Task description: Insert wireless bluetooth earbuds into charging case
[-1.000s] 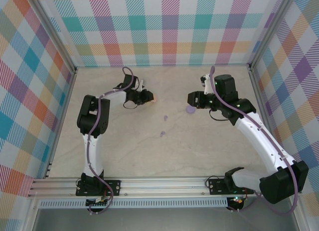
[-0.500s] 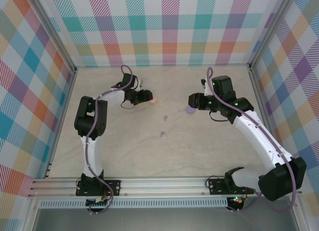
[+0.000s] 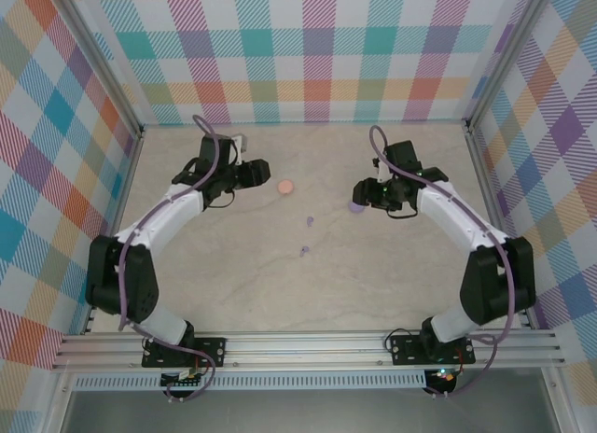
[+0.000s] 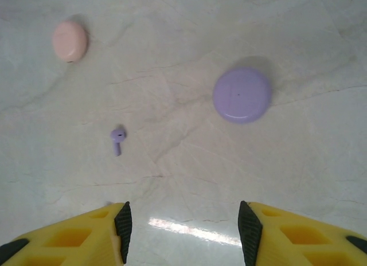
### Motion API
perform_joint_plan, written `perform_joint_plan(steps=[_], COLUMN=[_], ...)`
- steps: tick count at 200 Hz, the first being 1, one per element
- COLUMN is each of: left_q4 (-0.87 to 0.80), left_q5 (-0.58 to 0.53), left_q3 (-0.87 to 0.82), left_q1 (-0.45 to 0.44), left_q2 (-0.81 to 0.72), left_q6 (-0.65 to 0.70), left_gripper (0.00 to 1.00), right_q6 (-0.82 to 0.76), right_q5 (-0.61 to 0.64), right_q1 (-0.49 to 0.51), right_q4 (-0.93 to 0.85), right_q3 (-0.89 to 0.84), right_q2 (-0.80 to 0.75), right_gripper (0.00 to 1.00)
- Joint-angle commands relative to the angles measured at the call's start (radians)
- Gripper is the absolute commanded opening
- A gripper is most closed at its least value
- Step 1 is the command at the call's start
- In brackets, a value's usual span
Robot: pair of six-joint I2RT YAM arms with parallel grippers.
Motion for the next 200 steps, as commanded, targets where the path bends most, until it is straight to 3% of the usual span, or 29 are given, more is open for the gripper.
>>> perform_joint_plan(steps=[1, 26, 63, 112, 200], left_q4=[-0.122, -0.131, -0.044, 0.094, 0.229], left_q5=[-0.061, -0.017, 0.057, 0.139, 0.231], left_q3=[0.013, -0.031, -0.104, -0.079, 0.091], left_q1=[-0.043, -0.096, -0.189, -0.307, -0.416], left_q2=[-0.057, -0.095, -0.084, 0.061, 0.383], left_q6=[-0.013, -0.082, -0.172, -0.234, -0.329], left_gripper=[0.64, 0.65, 0.64, 0.55, 0.46], right_q6=[-0.042, -0.061, -0.102, -0.128, -0.171], right_q5=[-0.011, -0.049, -0.068, -0.09, -0.138], right_q1=[-0.03, -0.067, -0.097, -0.123, -0.123], right_q4=[-0.018, -0.03, -0.108, -0.202, -0.361], right_q3=[0.075, 0.157, 0.331, 0.536, 0.748], right_q2=[0.071, 0.185, 0.372, 0.564, 0.765], right_gripper=[0.53, 0.5, 0.36, 0.21, 0.21])
